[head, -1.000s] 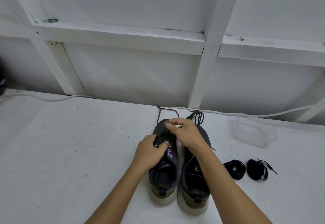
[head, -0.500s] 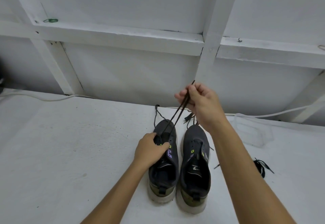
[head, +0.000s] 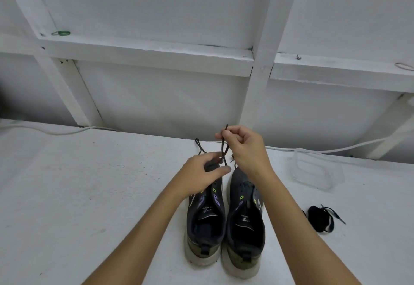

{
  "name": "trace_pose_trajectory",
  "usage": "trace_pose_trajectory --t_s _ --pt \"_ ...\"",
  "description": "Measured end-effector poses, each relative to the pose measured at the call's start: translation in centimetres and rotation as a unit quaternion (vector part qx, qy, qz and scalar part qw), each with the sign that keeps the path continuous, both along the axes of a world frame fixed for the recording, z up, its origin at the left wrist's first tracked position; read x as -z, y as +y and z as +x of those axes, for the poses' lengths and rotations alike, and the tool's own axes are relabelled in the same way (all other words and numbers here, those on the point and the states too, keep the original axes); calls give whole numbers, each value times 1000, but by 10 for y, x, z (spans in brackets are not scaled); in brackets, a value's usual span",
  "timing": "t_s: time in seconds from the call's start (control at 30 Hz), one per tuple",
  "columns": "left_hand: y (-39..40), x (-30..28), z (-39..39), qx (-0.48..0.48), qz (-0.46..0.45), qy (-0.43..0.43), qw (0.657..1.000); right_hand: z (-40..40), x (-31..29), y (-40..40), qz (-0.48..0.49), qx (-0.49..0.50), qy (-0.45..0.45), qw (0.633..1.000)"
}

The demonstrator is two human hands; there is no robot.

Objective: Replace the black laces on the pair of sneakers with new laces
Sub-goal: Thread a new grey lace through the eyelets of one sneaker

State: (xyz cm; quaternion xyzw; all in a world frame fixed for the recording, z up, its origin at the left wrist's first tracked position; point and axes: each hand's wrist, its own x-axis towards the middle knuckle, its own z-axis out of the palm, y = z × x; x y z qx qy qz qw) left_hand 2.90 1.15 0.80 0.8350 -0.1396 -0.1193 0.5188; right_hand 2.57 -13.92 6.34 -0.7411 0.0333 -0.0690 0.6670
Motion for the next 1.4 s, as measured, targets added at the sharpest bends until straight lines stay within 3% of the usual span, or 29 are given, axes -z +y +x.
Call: trace_pose_trajectory --t_s 0.1,0.27,0.4,0.53,0.63,0.8,0.93,1.17,1.4 --pt "-11 -27 -2 31 -26 16 999 4 -13 -1 -14 -12 -14 1000" --pt "-20 -43 -7 -40 -83 -1 996 11 -23 -8 -5 -18 -21 1000" --pt "-9 -48 3 -66 -60 -39 995 7 -8 -14 -3 -31 38 999" --pt "1 -65 19 -64 -43 -99 992 -4 15 -13 -115 -128 61 983" --pt "3 -77 26 -50 -22 -111 992 -7 17 -3 -135 -163 34 977" --pt "5 -82 30 -30 -61 -76 995 2 5 10 -78 -119 9 990" --pt "10 -77 32 -117 -125 -102 980 2 1 10 -39 -106 19 993" --pt "11 -81 29 -158 -240 -51 957 2 -1 11 18 -68 6 998" --pt "12 -82 34 -141 -162 -111 970 5 0 11 52 -38 -15 998"
